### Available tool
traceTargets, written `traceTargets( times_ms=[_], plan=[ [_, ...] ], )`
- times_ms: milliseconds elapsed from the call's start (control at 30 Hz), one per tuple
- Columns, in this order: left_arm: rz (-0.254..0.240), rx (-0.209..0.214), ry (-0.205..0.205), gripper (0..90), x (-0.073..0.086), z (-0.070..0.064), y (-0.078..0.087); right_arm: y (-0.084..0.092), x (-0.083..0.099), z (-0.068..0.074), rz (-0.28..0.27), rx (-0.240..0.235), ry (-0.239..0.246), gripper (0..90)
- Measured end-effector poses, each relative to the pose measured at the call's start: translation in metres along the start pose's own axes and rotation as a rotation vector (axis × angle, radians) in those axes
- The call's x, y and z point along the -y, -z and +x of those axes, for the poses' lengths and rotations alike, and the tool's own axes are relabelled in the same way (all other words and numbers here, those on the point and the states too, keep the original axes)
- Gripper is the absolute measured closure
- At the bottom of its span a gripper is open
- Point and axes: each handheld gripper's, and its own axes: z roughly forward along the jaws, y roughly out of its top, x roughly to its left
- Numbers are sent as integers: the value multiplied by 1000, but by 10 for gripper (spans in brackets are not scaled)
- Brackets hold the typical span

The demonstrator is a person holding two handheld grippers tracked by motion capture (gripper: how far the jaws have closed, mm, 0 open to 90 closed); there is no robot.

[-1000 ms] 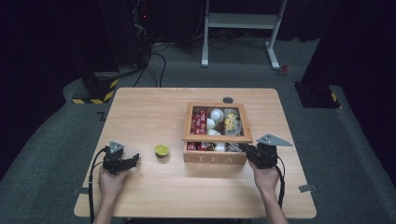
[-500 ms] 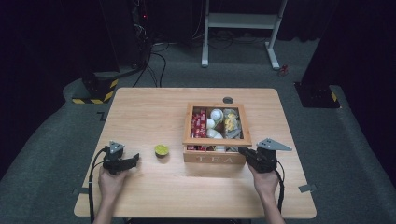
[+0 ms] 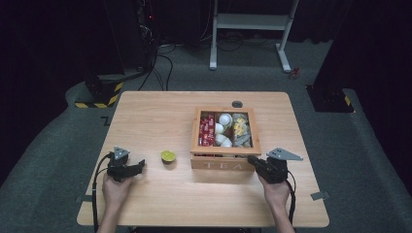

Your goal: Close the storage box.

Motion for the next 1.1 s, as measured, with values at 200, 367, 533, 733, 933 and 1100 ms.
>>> traceTargets(
  times_ms=[200, 367, 533, 733, 933, 1100],
  plan=[
    [0, 0, 0, 246, 0, 0, 0, -1, 6, 0, 7, -4, -12, 900],
    [0, 0, 0, 246, 0, 0, 0, -3, 9, 1, 20, 4, -5, 900],
    [0, 0, 0, 246, 0, 0, 0, -4, 11, 1, 29, 7, -6, 900],
    [0, 0, 0, 246, 0, 0, 0, -5, 13, 2, 40, 10, 1, 900],
    [0, 0, 0, 246, 0, 0, 0, -4, 14, 2, 47, 6, 9, 900],
    [2, 0, -1, 246, 0, 0, 0, 1, 12, 3, 28, 9, 9, 899]
  ],
)
